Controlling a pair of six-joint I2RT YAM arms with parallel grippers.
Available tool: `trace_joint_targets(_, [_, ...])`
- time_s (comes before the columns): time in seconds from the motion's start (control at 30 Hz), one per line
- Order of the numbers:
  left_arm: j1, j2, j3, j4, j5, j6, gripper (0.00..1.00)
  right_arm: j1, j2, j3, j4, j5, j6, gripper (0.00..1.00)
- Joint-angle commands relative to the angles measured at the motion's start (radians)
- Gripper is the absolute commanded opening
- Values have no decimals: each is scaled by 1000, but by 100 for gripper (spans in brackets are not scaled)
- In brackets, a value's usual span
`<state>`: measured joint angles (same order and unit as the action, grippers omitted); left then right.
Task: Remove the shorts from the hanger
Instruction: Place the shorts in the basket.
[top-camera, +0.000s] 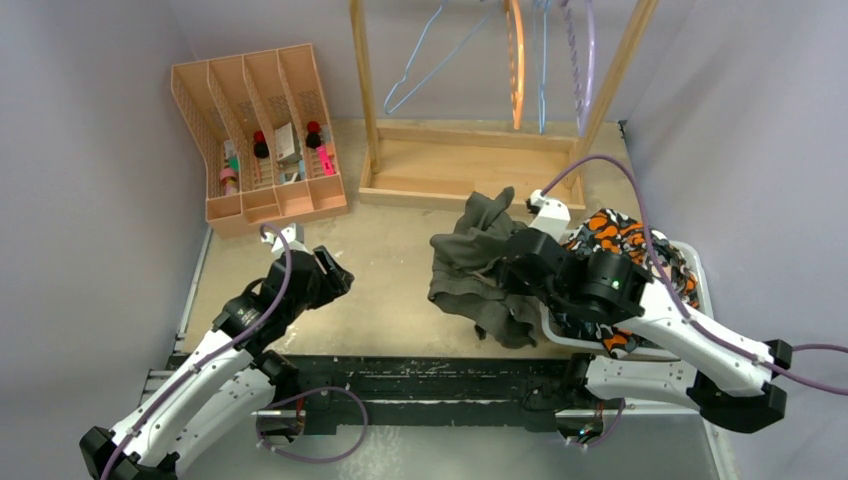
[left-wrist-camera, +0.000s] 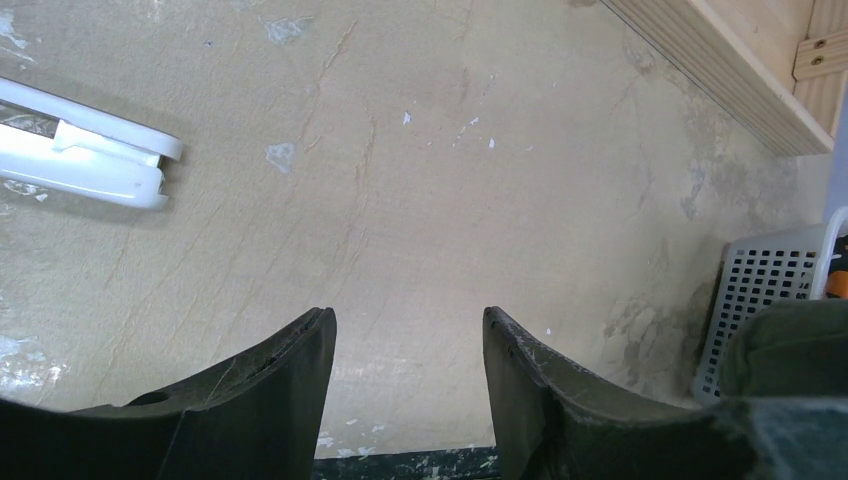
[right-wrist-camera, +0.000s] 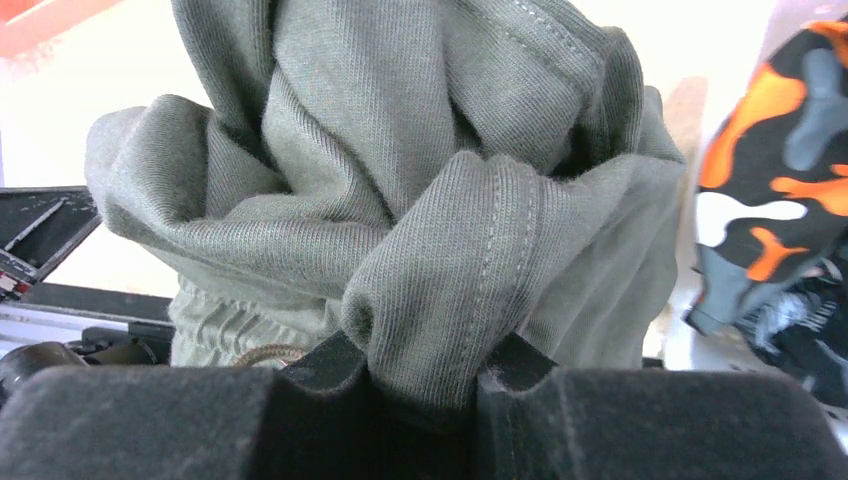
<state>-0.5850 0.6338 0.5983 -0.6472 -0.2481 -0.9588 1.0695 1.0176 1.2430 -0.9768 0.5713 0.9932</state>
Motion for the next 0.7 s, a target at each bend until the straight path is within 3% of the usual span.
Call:
trace_joint_targets(0.0, [-4, -4, 33, 25, -17, 3, 55, 0, -17, 88, -148, 101, 9, 0])
trace_joint_targets(0.1, [-4, 11, 41, 24, -19, 8, 55, -5, -6, 118, -187, 147, -18, 0])
trace_joint_targets(0.3, [-3, 49, 82, 38, -28, 11, 55, -23, -63, 96, -186, 196, 83, 0])
trace_joint_targets(0.53, [-4, 91, 110, 23, -20, 44, 55, -52, -24, 232, -187, 202, -58, 0])
trace_joint_targets(0.67, [-3, 76, 122, 5, -17, 37, 55, -134, -63, 305, -190, 198, -106, 0])
